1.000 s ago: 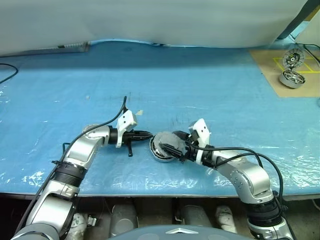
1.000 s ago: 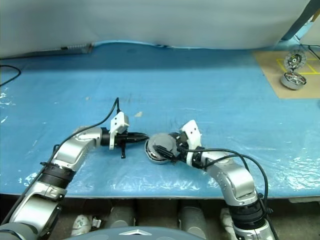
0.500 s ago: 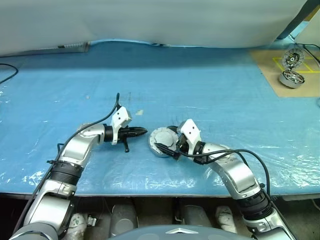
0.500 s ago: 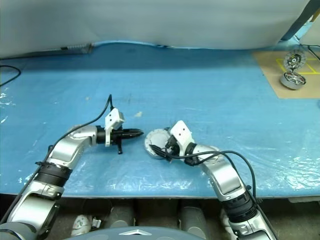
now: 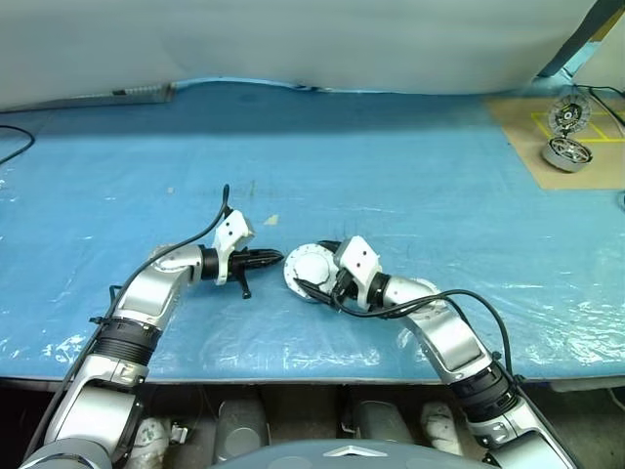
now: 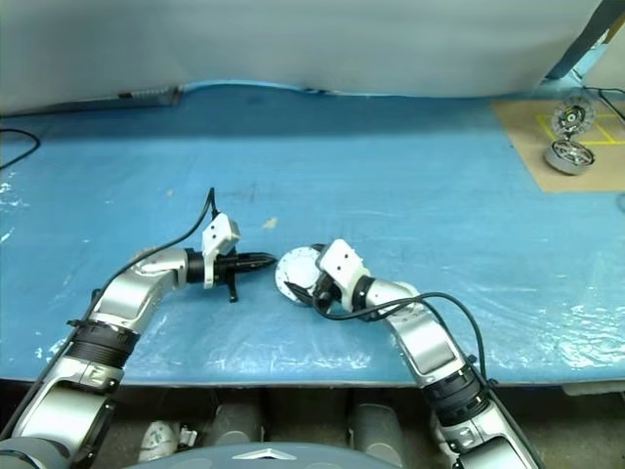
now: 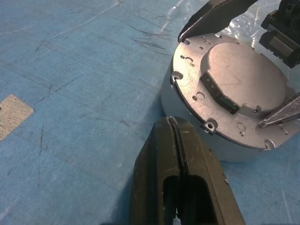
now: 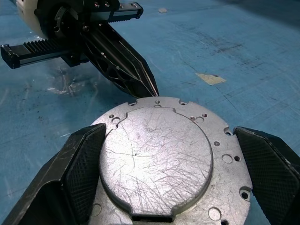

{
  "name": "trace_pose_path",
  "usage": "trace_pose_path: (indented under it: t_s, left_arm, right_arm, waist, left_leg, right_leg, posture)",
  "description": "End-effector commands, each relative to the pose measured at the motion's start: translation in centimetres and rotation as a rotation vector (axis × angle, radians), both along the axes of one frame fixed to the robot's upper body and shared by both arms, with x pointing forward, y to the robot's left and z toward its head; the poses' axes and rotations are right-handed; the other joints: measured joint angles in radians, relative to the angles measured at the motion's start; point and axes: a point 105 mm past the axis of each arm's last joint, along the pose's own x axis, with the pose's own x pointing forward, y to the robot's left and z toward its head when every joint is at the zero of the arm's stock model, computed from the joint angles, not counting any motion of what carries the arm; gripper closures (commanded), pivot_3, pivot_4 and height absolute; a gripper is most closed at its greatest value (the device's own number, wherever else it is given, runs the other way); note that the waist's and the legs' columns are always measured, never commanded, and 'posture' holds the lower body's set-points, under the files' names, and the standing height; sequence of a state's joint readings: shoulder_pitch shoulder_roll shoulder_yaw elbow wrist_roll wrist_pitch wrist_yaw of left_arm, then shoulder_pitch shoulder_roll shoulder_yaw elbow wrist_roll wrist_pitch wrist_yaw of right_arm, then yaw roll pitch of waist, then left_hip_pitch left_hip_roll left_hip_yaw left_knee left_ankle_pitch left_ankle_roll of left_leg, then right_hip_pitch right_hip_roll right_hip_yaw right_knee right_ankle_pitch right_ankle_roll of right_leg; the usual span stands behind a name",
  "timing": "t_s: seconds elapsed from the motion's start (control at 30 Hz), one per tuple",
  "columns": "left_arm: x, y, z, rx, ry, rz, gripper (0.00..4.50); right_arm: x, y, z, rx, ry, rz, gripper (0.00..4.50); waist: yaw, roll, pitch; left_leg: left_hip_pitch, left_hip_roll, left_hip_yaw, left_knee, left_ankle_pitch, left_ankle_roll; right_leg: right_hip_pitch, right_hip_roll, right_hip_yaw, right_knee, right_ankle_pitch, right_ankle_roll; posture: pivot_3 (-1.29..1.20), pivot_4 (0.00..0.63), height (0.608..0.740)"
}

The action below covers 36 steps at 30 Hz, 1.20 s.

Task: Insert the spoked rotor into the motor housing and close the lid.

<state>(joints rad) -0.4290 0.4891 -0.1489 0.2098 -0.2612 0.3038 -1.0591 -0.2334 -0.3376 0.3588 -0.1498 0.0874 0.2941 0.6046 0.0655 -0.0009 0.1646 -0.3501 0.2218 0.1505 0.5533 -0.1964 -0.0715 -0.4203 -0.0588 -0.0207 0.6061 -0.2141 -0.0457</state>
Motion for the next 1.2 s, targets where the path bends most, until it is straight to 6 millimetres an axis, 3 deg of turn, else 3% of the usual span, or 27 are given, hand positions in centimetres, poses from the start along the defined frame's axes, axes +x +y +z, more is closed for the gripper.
trace_pose_path:
  t_s: [0.03,0.73,1.0,1.2]
  left_arm:
    - [0.2,0.1,0.7,-0.009,-0.037,0.005,4.5]
    - [0.8,-1.3,4.7,-0.157,-0.062,-0.004,4.5]
    - [-1.0,-2.3,3.4,-0.104,0.004,-0.096,4.5]
    - [-2.8,-1.5,0.0,0.088,0.085,-0.154,4.5]
  right_arm:
    - [0.1,-0.3,-1.4,-0.057,0.023,-0.017,0.03]
    - [-0.4,-0.6,-2.7,-0.086,0.113,0.004,0.03]
    - [-0.5,-0.6,-2.7,-0.092,0.132,0.015,0.03]
    - [-0.5,-0.6,-2.7,-0.091,0.138,0.01,0.03]
  waist:
    - [0.0,0.0,0.0]
    - [0.0,0.0,0.0]
    - [0.001,0.0,0.0]
    - [0.002,0.0,0.0]
  left_leg:
    - [0.0,0.0,0.0,0.0,0.0,0.0]
    - [0.0,0.0,0.0,0.0,0.0,0.0]
    - [0.0,0.0,0.0,0.0,0.0,0.0]
    - [0.0,0.0,0.0,-0.001,0.0,0.0]
  right_leg:
    - [0.0,0.0,0.0,0.0,0.0,0.0]
    - [0.0,0.0,0.0,0.0,0.0,0.0]
    - [0.0,0.0,0.0,0.0,0.0,0.0]
    - [0.0,0.0,0.0,-0.001,0.0,0.0]
  posture:
    - [0.0,0.15,0.74]
    - [0.0,0.15,0.74]
    - [0.0,0.15,0.74]
    - [0.0,0.15,0.74]
